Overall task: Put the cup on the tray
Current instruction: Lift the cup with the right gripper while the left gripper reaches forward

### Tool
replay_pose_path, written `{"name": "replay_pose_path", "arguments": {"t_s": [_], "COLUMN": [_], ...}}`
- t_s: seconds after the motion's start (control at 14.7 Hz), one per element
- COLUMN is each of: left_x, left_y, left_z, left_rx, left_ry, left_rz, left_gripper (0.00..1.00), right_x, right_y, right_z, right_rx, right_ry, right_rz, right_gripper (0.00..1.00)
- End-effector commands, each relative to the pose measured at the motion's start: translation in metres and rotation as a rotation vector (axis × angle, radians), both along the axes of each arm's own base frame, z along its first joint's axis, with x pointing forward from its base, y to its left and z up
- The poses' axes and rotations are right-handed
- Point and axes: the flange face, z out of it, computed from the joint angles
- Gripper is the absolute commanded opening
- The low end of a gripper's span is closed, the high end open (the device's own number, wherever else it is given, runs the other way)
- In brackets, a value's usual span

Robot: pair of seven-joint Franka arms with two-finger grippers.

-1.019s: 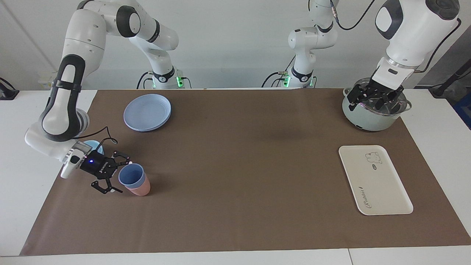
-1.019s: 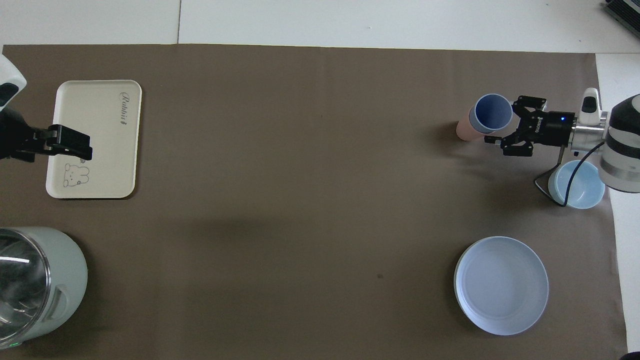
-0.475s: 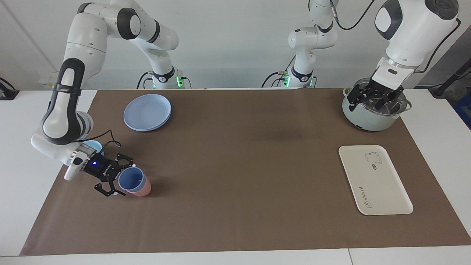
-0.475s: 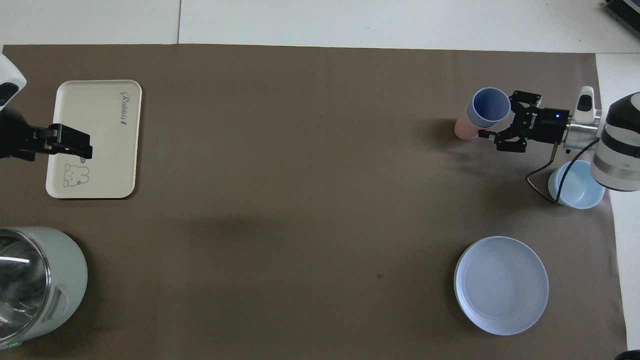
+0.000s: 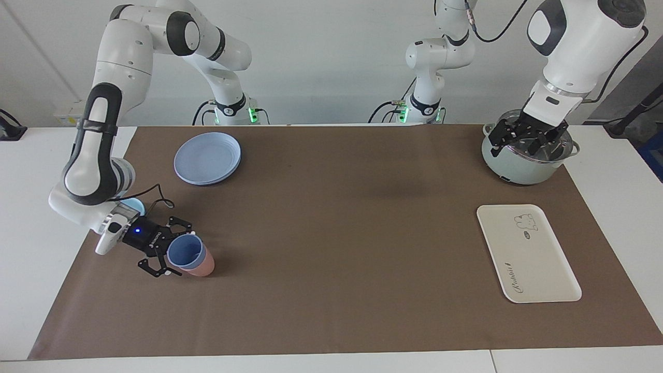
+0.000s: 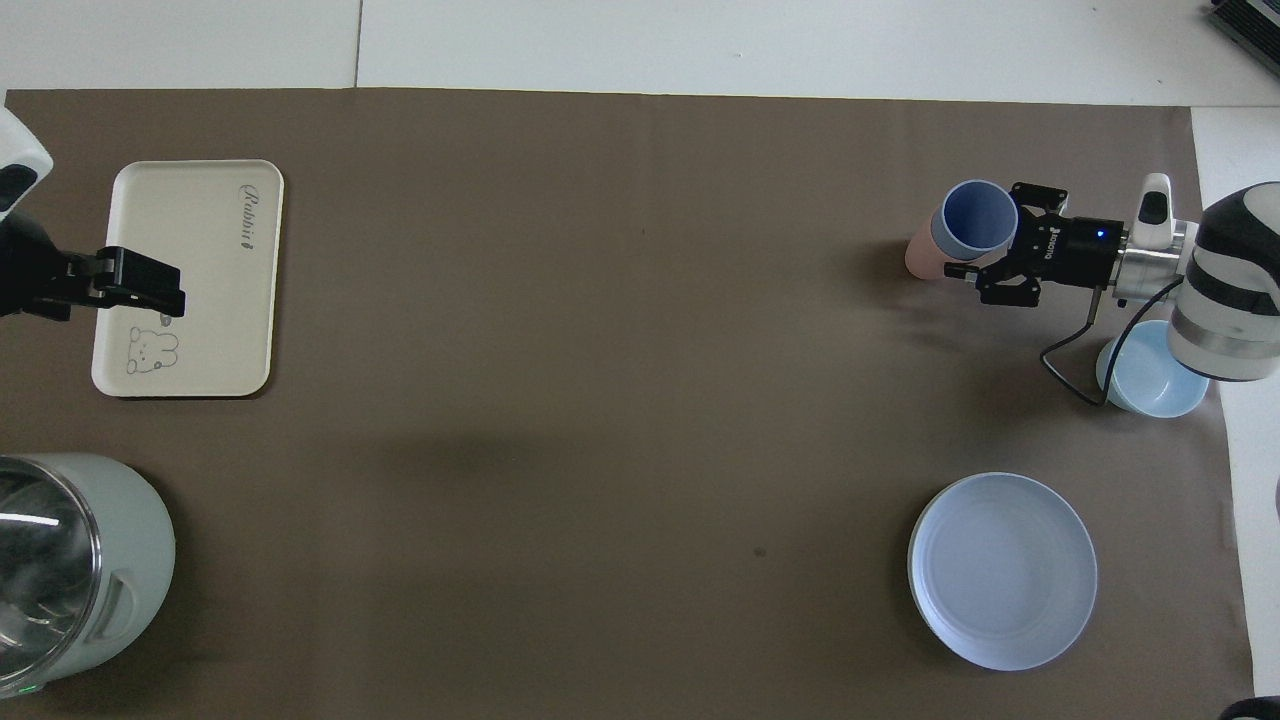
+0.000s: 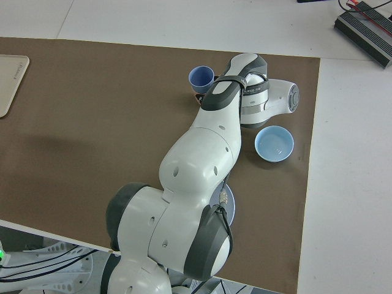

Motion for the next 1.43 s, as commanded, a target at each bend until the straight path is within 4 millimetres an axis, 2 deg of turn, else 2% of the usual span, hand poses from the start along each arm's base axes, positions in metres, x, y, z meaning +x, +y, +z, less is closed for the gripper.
{"name": "replay_pose_path", "arguments": {"t_s": [0.0,0.41,0.48,0.54,0.61,0.68,0.88,1.02,1.22,1.36], "left_x": [-0.008,-0.008,-0.008,-0.008,-0.008,-0.008,-0.007,-0.005,-0.003,0.0], "left_y": [0.002,0.002,0.002,0.001,0.001,0.001,0.003,0.001,-0.004,-0.008], "left_z": [0.001,0.001,0.002,0.001,0.001,0.002,0.002,0.003,0.004,0.005], "left_rx": [0.008,0.007,0.007,0.007,0.007,0.007,0.007,0.005,-0.005,-0.047], "left_ry": [-0.017,-0.02,-0.022,-0.02,-0.022,-0.025,-0.033,-0.045,-0.061,-0.082], "left_rz": [-0.012,-0.012,-0.011,-0.014,-0.014,-0.014,-0.012,-0.017,-0.021,-0.015], "left_gripper": [1.0,1.0,1.0,1.0,1.0,1.0,1.0,1.0,1.0,1.0], "right_x": [-0.003,-0.006,-0.006,-0.005,-0.005,-0.005,-0.002,0.001,0.004,0.006], "right_y": [0.004,0.016,0.015,0.017,0.016,0.015,0.013,0.017,0.032,0.052], "right_z": [-0.008,-0.013,-0.013,-0.013,-0.013,-0.013,-0.006,0.008,0.049,0.084], "right_rx": [0.019,0.036,0.034,0.033,0.022,0.022,0.024,0.029,0.032,0.016], "right_ry": [-0.027,-0.03,-0.03,-0.03,-0.039,-0.035,-0.033,-0.008,0.026,0.055], "right_rz": [0.002,0.006,0.005,0.005,0.002,-0.005,-0.017,-0.029,-0.048,-0.058], "right_gripper": [1.0,1.0,0.95,0.75,0.2,0.0,0.0,0.0,0.0,0.0]}}
